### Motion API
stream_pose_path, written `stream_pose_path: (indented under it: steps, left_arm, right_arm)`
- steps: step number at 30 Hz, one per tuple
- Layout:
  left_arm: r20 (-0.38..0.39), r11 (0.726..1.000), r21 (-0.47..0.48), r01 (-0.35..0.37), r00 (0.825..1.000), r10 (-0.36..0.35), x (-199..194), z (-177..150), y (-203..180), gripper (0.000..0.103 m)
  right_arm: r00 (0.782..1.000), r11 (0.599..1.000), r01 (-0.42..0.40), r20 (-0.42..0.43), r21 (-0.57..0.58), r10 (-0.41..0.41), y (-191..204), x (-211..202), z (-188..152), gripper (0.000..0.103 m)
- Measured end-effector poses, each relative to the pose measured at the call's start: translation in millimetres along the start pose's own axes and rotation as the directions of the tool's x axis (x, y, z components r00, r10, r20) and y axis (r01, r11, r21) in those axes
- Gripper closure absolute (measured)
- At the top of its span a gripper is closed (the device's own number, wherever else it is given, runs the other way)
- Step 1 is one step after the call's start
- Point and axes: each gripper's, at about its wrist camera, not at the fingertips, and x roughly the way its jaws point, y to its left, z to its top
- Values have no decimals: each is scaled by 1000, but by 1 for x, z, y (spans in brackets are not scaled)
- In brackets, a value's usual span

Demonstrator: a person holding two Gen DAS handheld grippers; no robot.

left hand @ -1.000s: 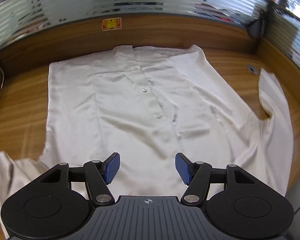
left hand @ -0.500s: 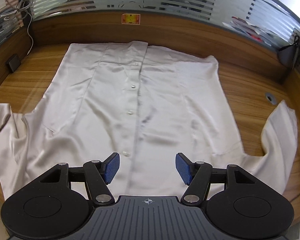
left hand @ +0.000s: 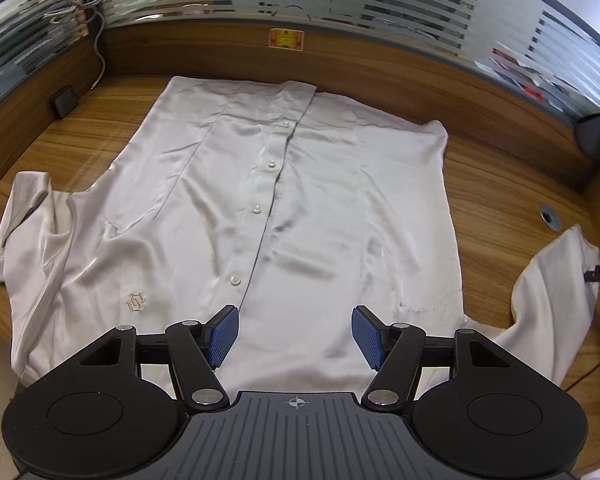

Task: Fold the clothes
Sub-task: 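Move the right tool to the sleeve cuff and grasp it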

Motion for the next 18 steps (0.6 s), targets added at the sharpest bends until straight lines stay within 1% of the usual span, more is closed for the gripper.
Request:
stream_pose_path:
  steps: [3, 5, 6, 7, 9, 13, 18]
  left_arm:
    - [-9, 1000, -27, -7, 1000, 6, 1, -1, -1, 37]
    - [-15, 999, -40, -8, 1000, 8, 2, -2, -1, 37]
    - [-18, 999, -41, -9, 1000, 9, 2, -2, -2, 37]
    - [-18, 999, -40, -9, 1000, 8, 2, -2, -2, 37]
    - [-18, 999, -39, -7, 1000, 6, 3, -1, -2, 37]
    - [-11, 999, -33, -3, 1000, 3, 2, 1, 0, 37]
    - [-4, 999, -34, 2, 1000, -2, 2, 3, 7, 37]
  right_arm:
    - [1000, 1000, -24, 1, -5, 24, -2, 5, 2, 46]
    - [999, 999, -54, 3, -3, 54, -4, 7, 3, 54]
    - [998, 998, -69, 4, -3, 69, -4, 7, 3, 64]
    - [997, 997, -77, 5, -10, 77, -4, 8, 3, 83]
    - [995, 995, -95, 1, -24, 95, -2, 8, 4, 99]
    - [992, 992, -114, 44, -58, 116, 7, -2, 4, 100]
    - [975, 979, -181, 111, -93, 191, 28, -43, 3, 100]
